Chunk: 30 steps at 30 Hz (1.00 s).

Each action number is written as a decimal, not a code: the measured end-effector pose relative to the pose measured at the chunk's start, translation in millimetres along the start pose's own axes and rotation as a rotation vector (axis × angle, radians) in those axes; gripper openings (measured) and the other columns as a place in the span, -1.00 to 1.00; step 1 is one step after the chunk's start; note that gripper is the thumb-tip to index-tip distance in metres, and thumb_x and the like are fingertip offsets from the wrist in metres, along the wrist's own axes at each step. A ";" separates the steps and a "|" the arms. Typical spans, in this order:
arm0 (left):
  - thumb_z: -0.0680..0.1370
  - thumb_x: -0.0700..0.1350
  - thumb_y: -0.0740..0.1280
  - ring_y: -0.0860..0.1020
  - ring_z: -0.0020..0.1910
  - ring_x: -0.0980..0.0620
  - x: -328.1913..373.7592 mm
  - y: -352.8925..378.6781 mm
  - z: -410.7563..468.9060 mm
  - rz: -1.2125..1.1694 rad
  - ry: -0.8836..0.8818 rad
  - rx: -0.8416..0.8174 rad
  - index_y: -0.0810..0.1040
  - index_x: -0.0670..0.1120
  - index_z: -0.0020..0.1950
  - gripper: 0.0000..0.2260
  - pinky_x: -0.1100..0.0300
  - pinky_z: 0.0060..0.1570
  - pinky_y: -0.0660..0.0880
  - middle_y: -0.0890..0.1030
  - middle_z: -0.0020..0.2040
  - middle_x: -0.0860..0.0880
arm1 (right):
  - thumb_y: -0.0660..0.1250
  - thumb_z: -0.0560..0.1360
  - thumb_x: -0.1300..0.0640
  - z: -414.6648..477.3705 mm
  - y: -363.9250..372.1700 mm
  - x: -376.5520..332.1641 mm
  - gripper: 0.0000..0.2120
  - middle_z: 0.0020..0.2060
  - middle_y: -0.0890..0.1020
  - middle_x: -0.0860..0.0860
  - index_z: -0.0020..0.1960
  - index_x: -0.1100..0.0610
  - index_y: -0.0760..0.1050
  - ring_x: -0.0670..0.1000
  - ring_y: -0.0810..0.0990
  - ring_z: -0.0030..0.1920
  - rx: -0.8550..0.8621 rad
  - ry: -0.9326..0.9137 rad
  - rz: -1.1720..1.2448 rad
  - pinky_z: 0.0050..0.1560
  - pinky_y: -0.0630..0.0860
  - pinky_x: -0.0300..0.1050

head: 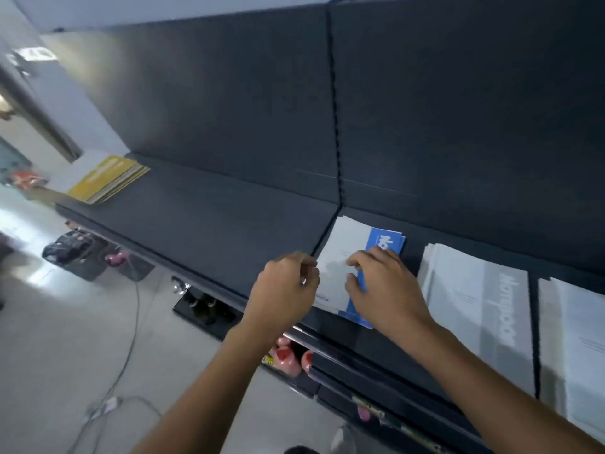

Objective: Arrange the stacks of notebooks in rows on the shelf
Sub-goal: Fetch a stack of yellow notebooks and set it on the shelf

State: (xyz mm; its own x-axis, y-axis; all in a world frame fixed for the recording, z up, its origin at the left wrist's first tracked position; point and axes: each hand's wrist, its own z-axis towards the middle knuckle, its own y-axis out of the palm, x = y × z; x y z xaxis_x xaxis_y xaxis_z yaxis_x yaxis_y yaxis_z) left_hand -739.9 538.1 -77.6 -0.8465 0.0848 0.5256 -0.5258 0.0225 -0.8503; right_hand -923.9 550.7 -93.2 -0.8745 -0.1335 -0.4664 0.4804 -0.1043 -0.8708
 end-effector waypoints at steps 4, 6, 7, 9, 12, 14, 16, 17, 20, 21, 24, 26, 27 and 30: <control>0.58 -0.02 0.28 0.60 -0.15 0.15 -55.5 -36.5 0.7 0.002 -0.054 0.073 0.61 0.05 0.08 -0.85 0.17 -0.11 0.57 0.63 -0.09 0.14 | 0.25 0.59 0.02 26.8 23.0 -51.8 -0.79 0.08 0.56 -0.10 0.19 -0.01 0.53 -0.03 0.50 0.14 -0.048 -0.098 0.025 0.02 0.48 -0.08; 0.58 -0.02 0.29 0.59 -0.15 0.19 -87.0 -55.8 3.2 -0.004 -0.082 0.102 0.61 0.05 0.09 -0.85 0.23 -0.13 0.55 0.62 -0.08 0.17 | 0.26 0.58 0.00 42.1 36.4 -79.5 -0.80 0.07 0.55 -0.12 0.18 -0.04 0.52 -0.05 0.53 0.09 -0.088 -0.136 0.030 0.01 0.50 -0.11; 0.58 -0.02 0.29 0.58 -0.15 0.20 -103.0 -65.5 5.5 -0.008 -0.095 0.119 0.61 0.05 0.09 -0.85 0.28 -0.14 0.51 0.62 -0.08 0.18 | 0.26 0.58 -0.01 50.8 42.9 -93.9 -0.81 0.07 0.55 -0.14 0.18 -0.06 0.51 -0.06 0.55 0.06 -0.108 -0.151 0.034 -0.01 0.52 -0.11; 0.57 -0.03 0.30 0.55 -0.17 0.23 -138.5 -87.7 11.4 -0.033 -0.127 0.155 0.62 0.06 0.08 -0.86 0.33 -0.17 0.44 0.61 -0.11 0.20 | 0.26 0.59 -0.02 71.1 58.6 -126.4 -0.83 0.05 0.54 -0.17 0.16 -0.08 0.50 -0.08 0.57 0.01 -0.137 -0.183 0.045 -0.05 0.55 -0.11; 0.58 -0.03 0.29 0.50 -0.23 0.31 -196.2 -124.3 22.2 -0.045 -0.176 0.189 0.61 0.06 0.07 -0.87 0.47 -0.27 0.33 0.54 -0.20 0.25 | 0.27 0.58 -0.02 101.1 86.4 -183.8 -0.86 0.01 0.54 -0.19 0.13 -0.09 0.50 -0.11 0.56 -0.05 -0.152 -0.216 0.059 -0.09 0.56 -0.10; 0.59 -0.02 0.28 0.50 -0.23 0.28 -233.8 -147.6 29.6 -0.039 -0.185 0.202 0.61 0.05 0.08 -0.86 0.42 -0.26 0.36 0.55 -0.18 0.23 | 0.28 0.58 -0.02 117.3 107.4 -222.0 -0.88 -0.01 0.53 -0.20 0.11 -0.10 0.51 -0.12 0.57 -0.06 -0.164 -0.228 0.074 -0.11 0.56 -0.12; 0.59 -0.01 0.27 0.54 -0.18 0.21 -268.5 -169.7 37.5 -0.036 -0.187 0.220 0.62 0.05 0.09 -0.84 0.30 -0.19 0.44 0.59 -0.14 0.19 | 0.29 0.58 -0.02 131.1 128.0 -256.1 -0.88 -0.02 0.53 -0.20 0.10 -0.11 0.52 -0.12 0.57 -0.05 -0.176 -0.240 0.089 -0.08 0.58 -0.09; 0.59 -0.01 0.26 0.56 -0.16 0.19 -284.4 -179.7 41.4 -0.035 -0.191 0.225 0.62 0.05 0.09 -0.83 0.27 -0.17 0.47 0.60 -0.14 0.18 | 0.29 0.58 -0.02 137.4 137.0 -270.9 -0.88 -0.02 0.54 -0.20 0.10 -0.10 0.52 -0.12 0.58 -0.05 -0.179 -0.241 0.094 -0.06 0.59 -0.07; 0.59 -0.03 0.27 0.58 -0.14 0.20 -325.4 -205.2 53.0 -0.067 -0.201 0.232 0.63 0.05 0.08 -0.84 0.28 -0.14 0.49 0.61 -0.13 0.20 | 0.28 0.57 -0.03 155.7 159.6 -305.2 -0.88 -0.04 0.54 -0.20 0.09 -0.11 0.52 -0.13 0.57 -0.05 -0.179 -0.231 0.098 -0.06 0.59 -0.06; 0.59 -0.02 0.27 0.59 -0.15 0.22 -336.3 -212.1 57.5 -0.079 -0.200 0.237 0.63 0.05 0.08 -0.84 0.28 -0.14 0.51 0.61 -0.13 0.21 | 0.28 0.57 -0.03 162.5 165.4 -314.1 -0.89 -0.04 0.54 -0.20 0.08 -0.11 0.52 -0.13 0.57 -0.06 -0.181 -0.227 0.095 -0.07 0.59 -0.06; 0.60 -0.01 0.27 0.58 -0.16 0.27 -366.3 -232.1 74.4 -0.092 -0.195 0.255 0.61 0.08 0.07 -0.86 0.34 -0.18 0.50 0.59 -0.15 0.24 | 0.28 0.56 -0.02 190.4 182.4 -341.6 -0.88 -0.05 0.54 -0.19 0.08 -0.10 0.53 -0.11 0.58 -0.08 -0.182 -0.215 0.086 -0.04 0.58 -0.04; 0.59 -0.01 0.28 0.59 -0.19 0.28 -384.5 -244.6 89.8 -0.100 -0.193 0.268 0.61 0.08 0.06 -0.87 0.36 -0.21 0.49 0.60 -0.15 0.23 | 0.29 0.55 0.00 214.4 193.1 -359.9 -0.88 -0.06 0.55 -0.18 0.07 -0.09 0.54 -0.09 0.59 -0.09 -0.166 -0.210 0.085 -0.03 0.58 -0.03; 0.59 -0.01 0.28 0.60 -0.20 0.27 -393.2 -250.6 97.9 -0.107 -0.194 0.268 0.61 0.07 0.06 -0.86 0.33 -0.21 0.51 0.61 -0.15 0.21 | 0.29 0.55 0.00 227.0 198.8 -368.5 -0.89 -0.07 0.55 -0.17 0.06 -0.09 0.54 -0.09 0.59 -0.10 -0.160 -0.209 0.086 -0.04 0.58 -0.02; 0.59 0.00 0.27 0.60 -0.18 0.24 -419.7 -271.2 122.8 -0.095 -0.193 0.261 0.61 0.06 0.09 -0.85 0.27 -0.18 0.56 0.63 -0.13 0.18 | 0.31 0.54 0.01 264.4 220.1 -395.6 -0.91 -0.08 0.56 -0.18 0.04 -0.10 0.54 -0.10 0.58 -0.13 -0.154 -0.211 0.097 -0.08 0.59 -0.01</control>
State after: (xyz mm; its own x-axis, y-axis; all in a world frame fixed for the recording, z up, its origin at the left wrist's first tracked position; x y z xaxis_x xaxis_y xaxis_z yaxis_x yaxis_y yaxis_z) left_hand -252.3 374.0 -64.5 -0.7800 -0.0962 0.6183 -0.5854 -0.2371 -0.7753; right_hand -454.3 320.0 -59.3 -0.7839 -0.3392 -0.5201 0.5310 0.0681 -0.8447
